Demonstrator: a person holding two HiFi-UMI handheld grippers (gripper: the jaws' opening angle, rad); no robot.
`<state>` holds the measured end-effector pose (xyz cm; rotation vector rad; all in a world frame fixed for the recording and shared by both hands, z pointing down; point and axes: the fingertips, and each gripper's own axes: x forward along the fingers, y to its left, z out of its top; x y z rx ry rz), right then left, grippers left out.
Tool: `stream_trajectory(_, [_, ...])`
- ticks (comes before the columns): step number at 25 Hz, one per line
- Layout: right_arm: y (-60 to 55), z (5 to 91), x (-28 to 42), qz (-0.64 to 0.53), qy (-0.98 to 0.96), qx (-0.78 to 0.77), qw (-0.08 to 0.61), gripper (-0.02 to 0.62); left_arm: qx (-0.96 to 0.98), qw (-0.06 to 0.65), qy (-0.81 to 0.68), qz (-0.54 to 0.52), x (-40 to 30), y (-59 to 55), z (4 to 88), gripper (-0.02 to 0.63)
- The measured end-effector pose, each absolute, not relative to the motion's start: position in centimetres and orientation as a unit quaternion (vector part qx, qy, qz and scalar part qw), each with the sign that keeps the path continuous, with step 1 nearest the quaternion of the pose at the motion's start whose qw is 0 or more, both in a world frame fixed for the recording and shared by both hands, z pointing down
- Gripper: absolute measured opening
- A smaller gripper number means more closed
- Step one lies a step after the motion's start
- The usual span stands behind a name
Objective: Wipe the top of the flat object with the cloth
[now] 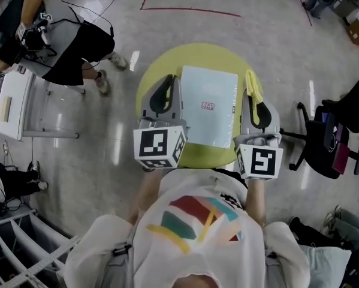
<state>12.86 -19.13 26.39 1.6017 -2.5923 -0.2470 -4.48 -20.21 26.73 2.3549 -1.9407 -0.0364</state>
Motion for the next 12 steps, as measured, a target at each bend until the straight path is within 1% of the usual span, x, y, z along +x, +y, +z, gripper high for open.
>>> stream_trajectory(2, [-19.2,26.4,12.8,-0.079,-0.849,0.521,0.041,0.029,0.776,0.057,-0.629,-0.007,-4.5,-20.4,27.2,0.025])
stream_trajectory(3, [-19.2,26.4,12.8,-0.079,-0.85,0.519,0.042,0.029,0.78,0.065,-0.623,-0.007,-4.6,-20.5,27.5,0.048])
stream_trajectory(4, [-19.2,26.4,12.7,-0.079,-0.851,0.518,0.043,0.029,0.785,0.077,-0.615,-0.008,-4.6,-20.6,27.8,0.114])
stream_trajectory(5, [-19.3,26.5,12.7,-0.079,-0.852,0.516,0.044,0.029,0.79,0.09,-0.607,-0.009,-4.6,-20.7,28.2,0.157])
stream_trajectory(6, [-19.3,26.5,12.7,-0.079,-0.852,0.516,0.044,0.029,0.792,0.103,-0.602,-0.008,-4.7,-20.9,28.7,0.172])
stream_trajectory(12, [-18.9,27.2,12.6,-0.074,-0.855,0.512,0.051,0.029,0.778,0.18,-0.6,0.043,-5.7,-21.1,35.1,0.175])
